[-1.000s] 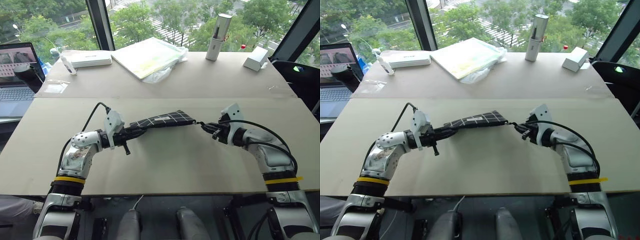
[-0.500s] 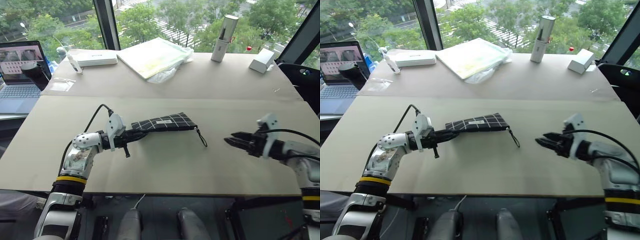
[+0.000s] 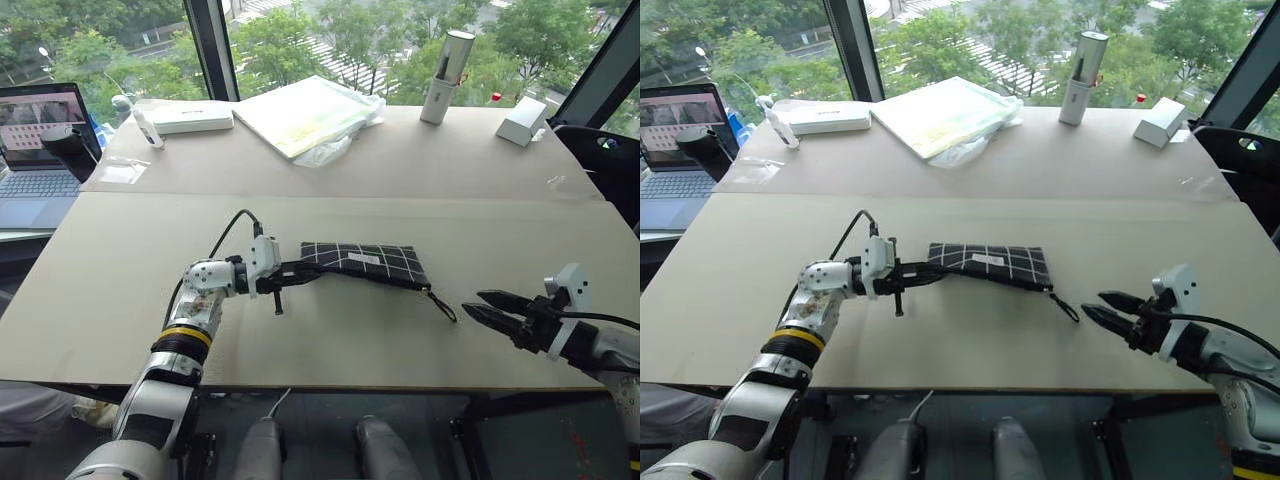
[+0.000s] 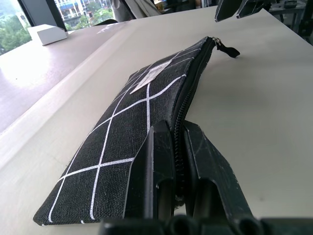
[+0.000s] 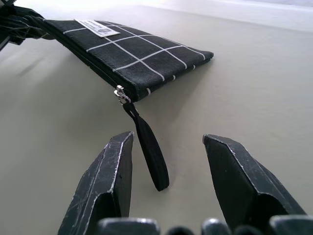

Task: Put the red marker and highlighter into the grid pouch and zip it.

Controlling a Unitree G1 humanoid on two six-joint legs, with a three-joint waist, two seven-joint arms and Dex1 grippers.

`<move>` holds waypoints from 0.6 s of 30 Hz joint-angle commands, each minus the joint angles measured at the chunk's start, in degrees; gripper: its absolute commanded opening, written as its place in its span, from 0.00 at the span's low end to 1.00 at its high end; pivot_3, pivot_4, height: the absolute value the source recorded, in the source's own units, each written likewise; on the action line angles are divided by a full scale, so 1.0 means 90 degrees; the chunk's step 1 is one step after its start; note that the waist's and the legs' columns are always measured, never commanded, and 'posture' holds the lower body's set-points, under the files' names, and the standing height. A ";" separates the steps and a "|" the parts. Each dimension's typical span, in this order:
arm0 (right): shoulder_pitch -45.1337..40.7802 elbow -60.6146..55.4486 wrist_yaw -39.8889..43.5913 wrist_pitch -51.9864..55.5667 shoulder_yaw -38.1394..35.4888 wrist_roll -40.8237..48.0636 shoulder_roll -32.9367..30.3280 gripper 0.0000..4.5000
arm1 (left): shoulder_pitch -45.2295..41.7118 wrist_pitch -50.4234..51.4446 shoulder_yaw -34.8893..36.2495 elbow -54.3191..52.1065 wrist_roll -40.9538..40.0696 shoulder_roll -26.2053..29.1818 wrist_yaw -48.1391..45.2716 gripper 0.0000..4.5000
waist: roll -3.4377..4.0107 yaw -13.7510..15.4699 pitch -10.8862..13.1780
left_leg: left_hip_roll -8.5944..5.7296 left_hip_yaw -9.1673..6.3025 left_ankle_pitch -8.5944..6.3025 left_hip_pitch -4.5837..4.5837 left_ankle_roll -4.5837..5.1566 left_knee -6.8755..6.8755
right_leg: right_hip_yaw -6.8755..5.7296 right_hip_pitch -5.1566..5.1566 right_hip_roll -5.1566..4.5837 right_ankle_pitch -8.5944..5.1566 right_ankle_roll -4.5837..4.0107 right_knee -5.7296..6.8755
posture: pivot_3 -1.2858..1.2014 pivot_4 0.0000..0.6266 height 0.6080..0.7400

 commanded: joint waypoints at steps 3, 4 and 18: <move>0.0071 -0.0167 -0.0144 -0.0139 -0.0151 0.0056 -0.0060 0.58 | -0.0242 0.0042 0.0046 0.0296 0.0094 0.0003 -0.0045 0.21 | 0.0000 0.0005 0.0000 | -0.0002 -0.0001 0.0000 0.0000 0.0000 0.0000 | 0.0001 0.0000 0.0000 0.0000 0.0002 0.0000 | 0.52 0.24 0.93; 0.0074 -0.0121 -0.0171 -0.0154 -0.0174 0.0040 -0.0072 0.58 | -0.0157 0.0264 0.0073 0.0124 -0.0013 0.0000 -0.0122 0.28 | 0.0000 0.0004 0.0000 | -0.0002 -0.0001 0.0000 0.0000 0.0000 0.0000 | 0.0001 0.0000 -0.0001 -0.0001 0.0003 0.0001 | 0.52 0.24 0.93; -0.0953 0.1215 -0.0023 -0.0646 0.0082 -0.0063 -0.0099 0.58 | 0.1886 0.5456 0.1057 -0.4637 -0.1833 0.0213 0.2026 0.76 | 0.0001 -0.0112 0.0000 | 0.0006 -0.0003 0.0000 0.0003 0.0000 0.0000 | 0.0001 -0.0002 0.0001 -0.0001 0.0002 0.0012 | 0.52 0.24 0.93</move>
